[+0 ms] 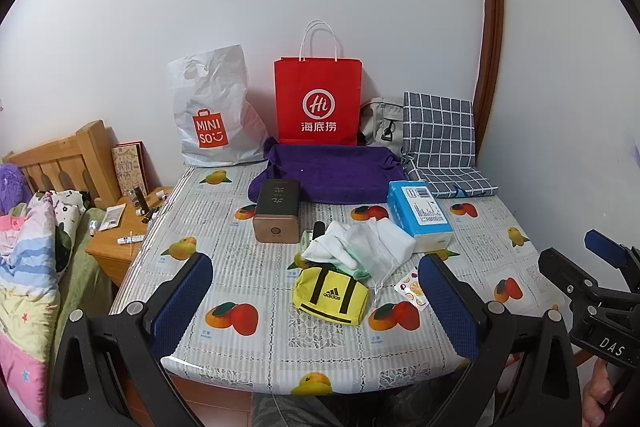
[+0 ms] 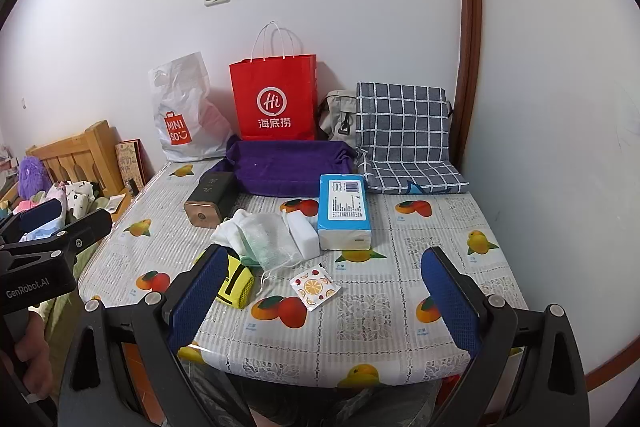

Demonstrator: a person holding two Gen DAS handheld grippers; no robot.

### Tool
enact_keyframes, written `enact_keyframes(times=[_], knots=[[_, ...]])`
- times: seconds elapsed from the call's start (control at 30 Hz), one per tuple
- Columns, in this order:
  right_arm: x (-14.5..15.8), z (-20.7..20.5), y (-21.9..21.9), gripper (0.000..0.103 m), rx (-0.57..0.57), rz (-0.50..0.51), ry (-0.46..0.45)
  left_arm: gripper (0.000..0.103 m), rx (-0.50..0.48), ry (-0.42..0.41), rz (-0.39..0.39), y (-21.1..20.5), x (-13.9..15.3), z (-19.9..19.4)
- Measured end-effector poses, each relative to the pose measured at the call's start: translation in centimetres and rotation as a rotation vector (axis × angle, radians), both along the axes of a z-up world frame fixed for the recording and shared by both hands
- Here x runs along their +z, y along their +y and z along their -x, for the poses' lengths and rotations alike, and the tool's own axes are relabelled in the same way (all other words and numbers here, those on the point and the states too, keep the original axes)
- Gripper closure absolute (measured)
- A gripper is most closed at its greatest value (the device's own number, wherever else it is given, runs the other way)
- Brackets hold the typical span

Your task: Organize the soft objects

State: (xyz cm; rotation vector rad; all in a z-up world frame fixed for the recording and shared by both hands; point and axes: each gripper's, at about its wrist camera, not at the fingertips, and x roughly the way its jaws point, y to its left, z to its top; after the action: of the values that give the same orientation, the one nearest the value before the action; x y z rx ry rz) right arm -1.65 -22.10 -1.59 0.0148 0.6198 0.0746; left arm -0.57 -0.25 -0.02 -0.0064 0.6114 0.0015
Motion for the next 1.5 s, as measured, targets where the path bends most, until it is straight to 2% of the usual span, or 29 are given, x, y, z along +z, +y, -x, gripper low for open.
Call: enact_keyframes(times=[1.5], knots=[[0.35,0.05,-0.28,0.007,-0.004,-0.005,-0.006,0.000,0.006,0.001,0.002,0.24,-0.06,0.10]])
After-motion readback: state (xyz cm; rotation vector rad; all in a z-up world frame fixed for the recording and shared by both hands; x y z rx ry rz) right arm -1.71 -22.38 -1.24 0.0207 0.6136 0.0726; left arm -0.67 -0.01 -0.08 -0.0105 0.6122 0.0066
